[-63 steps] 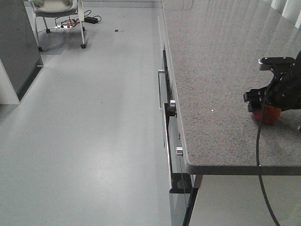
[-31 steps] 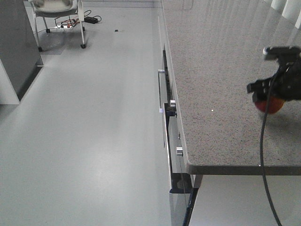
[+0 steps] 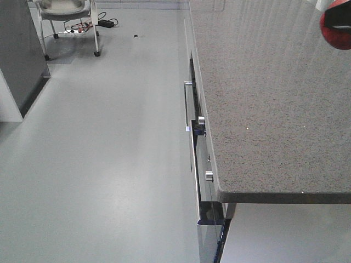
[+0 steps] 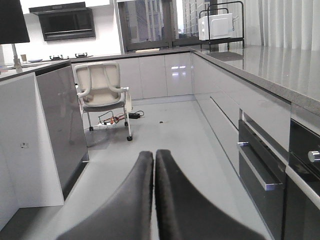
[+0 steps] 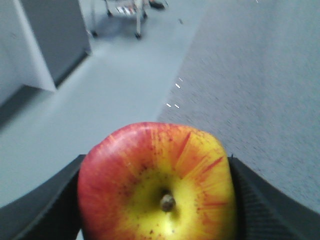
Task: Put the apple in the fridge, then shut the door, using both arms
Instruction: 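Drive away from the counter holding the apple in the right gripper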
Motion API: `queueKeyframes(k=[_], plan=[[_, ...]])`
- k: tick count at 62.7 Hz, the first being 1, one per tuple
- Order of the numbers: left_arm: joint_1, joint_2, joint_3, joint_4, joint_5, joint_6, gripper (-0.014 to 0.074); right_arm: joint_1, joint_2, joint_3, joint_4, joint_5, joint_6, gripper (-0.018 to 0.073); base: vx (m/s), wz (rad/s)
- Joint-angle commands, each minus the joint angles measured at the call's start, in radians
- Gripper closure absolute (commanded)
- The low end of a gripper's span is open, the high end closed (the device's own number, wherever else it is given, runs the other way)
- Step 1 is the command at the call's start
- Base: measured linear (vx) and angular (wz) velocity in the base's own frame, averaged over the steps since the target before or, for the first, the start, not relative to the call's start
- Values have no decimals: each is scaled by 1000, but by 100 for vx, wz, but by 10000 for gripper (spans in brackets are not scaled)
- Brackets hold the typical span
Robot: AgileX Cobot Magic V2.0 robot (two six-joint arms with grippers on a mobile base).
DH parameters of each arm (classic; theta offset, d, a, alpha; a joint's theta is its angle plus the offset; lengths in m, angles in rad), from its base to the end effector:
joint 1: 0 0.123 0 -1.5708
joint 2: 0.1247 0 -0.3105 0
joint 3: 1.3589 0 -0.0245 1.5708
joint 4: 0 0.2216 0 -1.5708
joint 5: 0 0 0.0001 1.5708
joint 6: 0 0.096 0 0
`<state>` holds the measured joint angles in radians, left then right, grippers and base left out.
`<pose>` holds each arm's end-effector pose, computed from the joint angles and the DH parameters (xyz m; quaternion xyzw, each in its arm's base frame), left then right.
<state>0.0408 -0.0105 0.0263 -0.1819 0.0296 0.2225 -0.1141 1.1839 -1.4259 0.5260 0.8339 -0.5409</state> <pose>0.0067 -0.0003 0.2026 0.0019 0.6920 0.0275 0.7214 0.2049 0.0125 0.4803 -0.1247 0.8239 0.0832 0.5465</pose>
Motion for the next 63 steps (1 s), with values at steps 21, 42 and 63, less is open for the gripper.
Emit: queueKeyframes(k=[21, 42, 63], plan=[[-2, -17, 21, -3, -76, -2, 603, -2, -409, 273, 109, -163, -90, 566, 0, 0], [-2, -17, 21, -3, -76, -2, 603, -2, -437, 283, 111, -146, -89, 566, 0, 0], [-2, -17, 21, -3, -76, -2, 603, -2, -437, 283, 111, -146, -89, 566, 0, 0]])
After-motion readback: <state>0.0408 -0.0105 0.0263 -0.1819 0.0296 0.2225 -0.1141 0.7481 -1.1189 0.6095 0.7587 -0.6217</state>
